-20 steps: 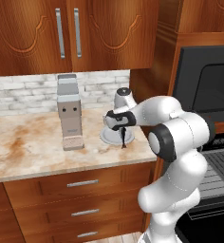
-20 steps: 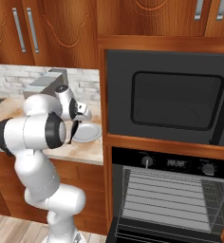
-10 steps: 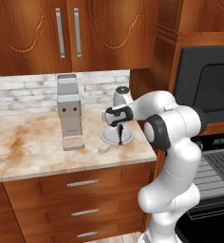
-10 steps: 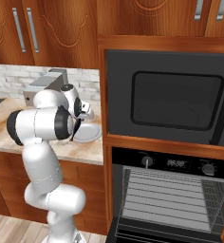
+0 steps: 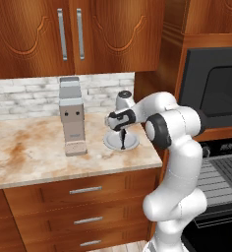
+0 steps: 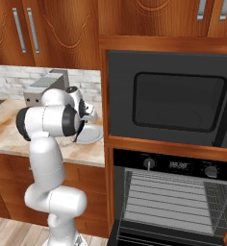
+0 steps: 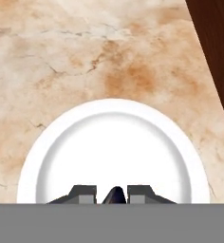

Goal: Take the fish from the oven and place it on the plate on the counter.

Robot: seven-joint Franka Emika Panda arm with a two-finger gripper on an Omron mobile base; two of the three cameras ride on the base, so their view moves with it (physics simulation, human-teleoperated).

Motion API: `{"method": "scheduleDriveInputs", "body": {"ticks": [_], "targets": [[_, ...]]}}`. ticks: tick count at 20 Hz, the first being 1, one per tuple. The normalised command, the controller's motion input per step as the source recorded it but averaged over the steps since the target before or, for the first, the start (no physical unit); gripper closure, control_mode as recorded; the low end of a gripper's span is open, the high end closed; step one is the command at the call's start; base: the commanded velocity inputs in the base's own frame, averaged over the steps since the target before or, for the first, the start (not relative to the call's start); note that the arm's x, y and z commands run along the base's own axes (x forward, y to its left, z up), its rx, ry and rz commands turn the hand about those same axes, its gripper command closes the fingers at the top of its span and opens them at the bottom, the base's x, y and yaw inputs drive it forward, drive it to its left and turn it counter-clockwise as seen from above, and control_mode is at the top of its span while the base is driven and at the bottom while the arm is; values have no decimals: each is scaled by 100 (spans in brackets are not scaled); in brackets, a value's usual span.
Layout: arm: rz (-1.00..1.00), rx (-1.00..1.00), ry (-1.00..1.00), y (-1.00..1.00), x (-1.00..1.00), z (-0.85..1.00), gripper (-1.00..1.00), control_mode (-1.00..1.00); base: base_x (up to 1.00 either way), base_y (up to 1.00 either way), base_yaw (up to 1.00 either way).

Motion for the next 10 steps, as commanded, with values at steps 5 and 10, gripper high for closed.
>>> {"method": "scheduleDriveInputs", "body": {"ticks": [5, 10], "targets": [[-5, 0, 0, 0, 8, -42, 100, -100, 0, 0, 0], [-4, 0, 0, 0, 8, -26, 100, -100, 0, 0, 0]]}}
